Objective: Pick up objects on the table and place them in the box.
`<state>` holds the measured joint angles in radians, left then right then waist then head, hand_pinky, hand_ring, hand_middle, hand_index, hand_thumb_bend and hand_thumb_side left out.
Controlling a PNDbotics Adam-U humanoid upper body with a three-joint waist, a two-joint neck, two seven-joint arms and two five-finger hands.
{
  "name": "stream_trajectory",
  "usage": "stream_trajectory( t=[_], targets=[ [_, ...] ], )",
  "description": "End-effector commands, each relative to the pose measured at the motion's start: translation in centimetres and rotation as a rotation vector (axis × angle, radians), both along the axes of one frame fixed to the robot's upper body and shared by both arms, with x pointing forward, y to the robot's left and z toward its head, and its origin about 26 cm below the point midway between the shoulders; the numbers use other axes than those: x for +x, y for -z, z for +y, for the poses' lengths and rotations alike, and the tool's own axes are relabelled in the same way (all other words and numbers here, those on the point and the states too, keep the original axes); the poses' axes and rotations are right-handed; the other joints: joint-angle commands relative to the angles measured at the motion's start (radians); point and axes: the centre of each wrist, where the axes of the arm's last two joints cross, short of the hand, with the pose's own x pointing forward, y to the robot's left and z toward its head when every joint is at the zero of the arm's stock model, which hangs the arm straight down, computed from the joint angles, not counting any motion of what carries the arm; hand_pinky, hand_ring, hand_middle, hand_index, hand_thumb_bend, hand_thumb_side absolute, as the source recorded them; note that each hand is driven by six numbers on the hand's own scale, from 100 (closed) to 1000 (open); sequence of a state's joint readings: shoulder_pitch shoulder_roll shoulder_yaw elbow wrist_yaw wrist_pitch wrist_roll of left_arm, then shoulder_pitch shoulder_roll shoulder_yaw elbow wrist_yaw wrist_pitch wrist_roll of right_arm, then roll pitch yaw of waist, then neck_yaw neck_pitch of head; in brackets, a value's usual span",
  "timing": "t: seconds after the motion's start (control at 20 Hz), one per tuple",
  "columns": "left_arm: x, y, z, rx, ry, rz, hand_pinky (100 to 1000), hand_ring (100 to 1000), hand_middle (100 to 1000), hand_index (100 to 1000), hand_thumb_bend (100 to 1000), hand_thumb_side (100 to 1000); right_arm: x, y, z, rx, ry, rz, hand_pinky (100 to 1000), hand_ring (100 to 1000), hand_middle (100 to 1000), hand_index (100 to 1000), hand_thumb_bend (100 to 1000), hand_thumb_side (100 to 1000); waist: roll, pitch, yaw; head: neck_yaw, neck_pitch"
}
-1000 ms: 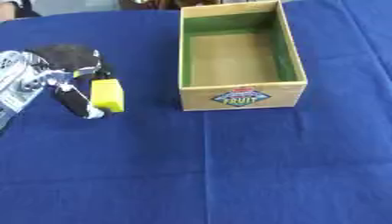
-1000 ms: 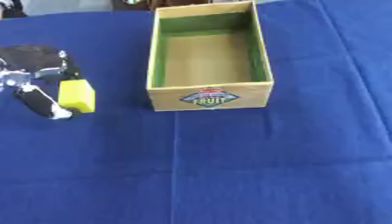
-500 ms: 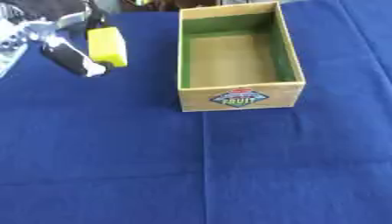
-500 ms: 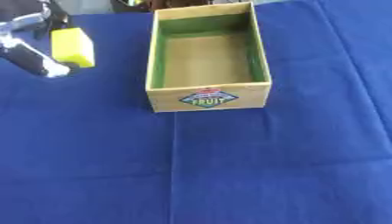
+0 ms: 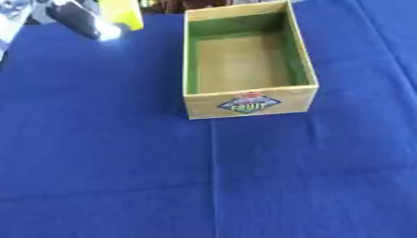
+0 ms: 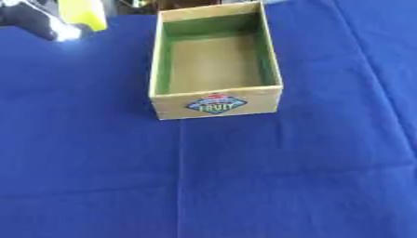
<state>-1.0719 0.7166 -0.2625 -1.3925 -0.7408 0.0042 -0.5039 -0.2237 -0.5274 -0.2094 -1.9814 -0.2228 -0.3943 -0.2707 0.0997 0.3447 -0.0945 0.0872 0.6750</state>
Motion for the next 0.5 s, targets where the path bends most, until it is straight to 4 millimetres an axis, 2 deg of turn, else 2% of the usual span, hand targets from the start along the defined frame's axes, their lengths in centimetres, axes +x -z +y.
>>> stream_trajectory(
  t=[0.05, 0.3, 0.5],
  targets=[
    [0.5, -1.9, -0.6, -0.031, 0.006, -0.072, 119, 329, 359, 494, 108, 326, -0.2, -1.4, 0.0, -0.036, -0.013, -0.036, 712, 674, 518, 769, 100, 994, -0.003, -0.018, -0.005, 0.009, -0.012],
    [2.2, -2.8, -3.5, -0.066, 0.029, -0.129, 105, 319, 349, 483, 101, 320, -0.1, -1.7, 0.3, -0.04, -0.032, -0.047, 712, 674, 519, 769, 100, 998, -0.002, -0.011, -0.024, 0.024, -0.018],
    [3.9, -2.3, -5.7, -0.088, 0.016, -0.148, 106, 317, 347, 483, 100, 317, 0.1, -2.0, 0.5, -0.042, -0.046, -0.055, 712, 673, 519, 770, 100, 998, 0.0, -0.004, -0.039, 0.037, -0.023]
  ],
)
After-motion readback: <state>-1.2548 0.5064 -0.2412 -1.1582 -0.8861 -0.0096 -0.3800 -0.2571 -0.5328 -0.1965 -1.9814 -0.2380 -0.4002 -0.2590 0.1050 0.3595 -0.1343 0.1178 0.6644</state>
